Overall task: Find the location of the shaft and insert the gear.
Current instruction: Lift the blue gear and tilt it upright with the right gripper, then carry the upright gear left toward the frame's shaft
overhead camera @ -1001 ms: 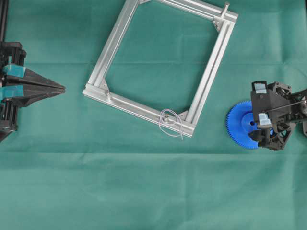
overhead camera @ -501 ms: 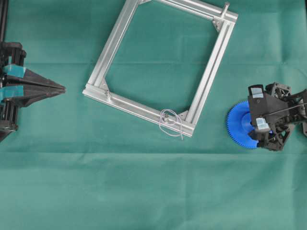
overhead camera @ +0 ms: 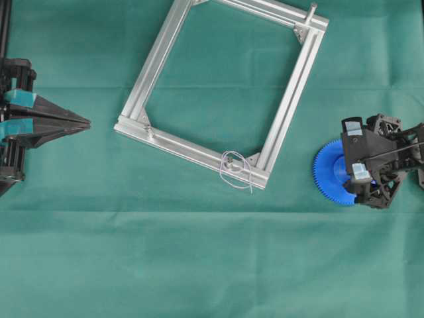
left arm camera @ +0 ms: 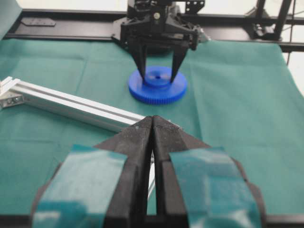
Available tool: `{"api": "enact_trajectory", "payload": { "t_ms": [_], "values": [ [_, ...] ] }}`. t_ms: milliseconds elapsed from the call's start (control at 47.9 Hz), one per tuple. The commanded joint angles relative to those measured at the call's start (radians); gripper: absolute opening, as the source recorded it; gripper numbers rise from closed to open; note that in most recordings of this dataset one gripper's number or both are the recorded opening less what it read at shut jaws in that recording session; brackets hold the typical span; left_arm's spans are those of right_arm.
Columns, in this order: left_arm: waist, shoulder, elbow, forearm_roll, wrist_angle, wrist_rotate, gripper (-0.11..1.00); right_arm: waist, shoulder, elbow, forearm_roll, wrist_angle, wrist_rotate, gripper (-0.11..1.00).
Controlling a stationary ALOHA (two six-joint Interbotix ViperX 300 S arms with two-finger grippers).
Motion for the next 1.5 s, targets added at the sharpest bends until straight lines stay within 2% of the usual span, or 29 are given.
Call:
{"api": "enact_trajectory", "payload": {
  "t_ms": [0,167,438,668,939,1106,1294,1481],
  "values": [
    [0.0,0.006,-0.025,-0.002,-0.005,0.0,0.01,-0.005,-0.012,-0.02,-0.005,0.015,0.006,0.69],
    [0.002,0.006,-0.025,-0.002,-0.005,-0.003,0.01,-0.005,-0.051,-0.069,-0.034,0.083,0.006,0.69],
    [0.002,0.011,-0.025,-0.002,-0.005,-0.005,0.01,-0.005,-0.107,-0.198,-0.092,0.276,0.008,0.69],
    [0.0,0.014,-0.025,-0.003,-0.005,-0.005,0.01,-0.005,-0.12,-0.295,-0.114,0.377,0.008,0.69],
    [0.0,0.014,-0.023,-0.002,-0.003,-0.005,0.01,-0.005,-0.115,-0.35,-0.118,0.394,0.011,0.69],
    [0.0,0.014,-0.023,-0.002,0.0,-0.005,0.01,-0.002,-0.087,-0.38,-0.118,0.391,0.051,0.69],
    [0.002,0.014,-0.025,-0.002,0.017,-0.003,0.01,0.025,-0.023,-0.443,-0.118,0.36,0.08,0.69],
    [0.002,0.014,-0.025,-0.002,0.017,-0.005,0.01,0.031,0.064,-0.538,-0.118,0.347,0.081,0.69]
  ]
}}
